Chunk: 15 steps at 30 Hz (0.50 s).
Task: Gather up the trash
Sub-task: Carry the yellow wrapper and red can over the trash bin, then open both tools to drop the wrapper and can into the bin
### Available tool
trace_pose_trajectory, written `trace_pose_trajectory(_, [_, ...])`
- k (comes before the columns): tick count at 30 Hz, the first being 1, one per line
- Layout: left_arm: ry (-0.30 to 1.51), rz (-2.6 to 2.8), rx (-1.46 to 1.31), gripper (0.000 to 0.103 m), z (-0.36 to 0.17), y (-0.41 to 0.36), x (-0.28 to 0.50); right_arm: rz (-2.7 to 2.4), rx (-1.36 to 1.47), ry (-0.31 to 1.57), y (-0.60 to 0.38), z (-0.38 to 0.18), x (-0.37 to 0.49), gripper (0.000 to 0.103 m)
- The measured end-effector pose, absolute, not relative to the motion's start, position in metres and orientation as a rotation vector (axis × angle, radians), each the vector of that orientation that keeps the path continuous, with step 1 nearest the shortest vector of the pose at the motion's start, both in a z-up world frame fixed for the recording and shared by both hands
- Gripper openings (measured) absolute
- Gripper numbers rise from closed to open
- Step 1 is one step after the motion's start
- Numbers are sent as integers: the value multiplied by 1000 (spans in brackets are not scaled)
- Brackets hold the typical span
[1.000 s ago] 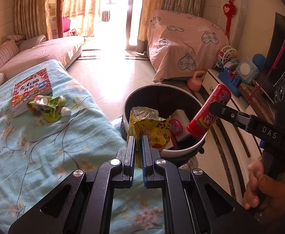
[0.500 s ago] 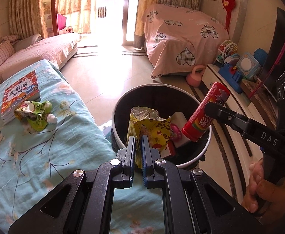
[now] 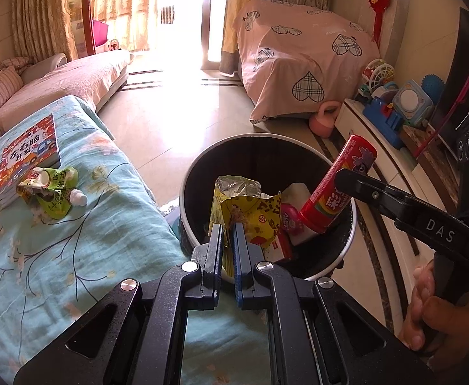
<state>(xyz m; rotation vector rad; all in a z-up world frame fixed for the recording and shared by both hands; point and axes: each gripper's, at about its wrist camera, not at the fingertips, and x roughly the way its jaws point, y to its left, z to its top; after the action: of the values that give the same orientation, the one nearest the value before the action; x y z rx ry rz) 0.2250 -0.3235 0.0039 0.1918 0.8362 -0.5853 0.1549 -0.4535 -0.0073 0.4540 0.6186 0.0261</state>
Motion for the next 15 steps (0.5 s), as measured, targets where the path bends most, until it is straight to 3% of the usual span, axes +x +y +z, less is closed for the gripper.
trace_pose_trajectory(15, [864, -583, 227, 8, -8, -340, 238, 13, 426, 679, -459, -15, 169, 35])
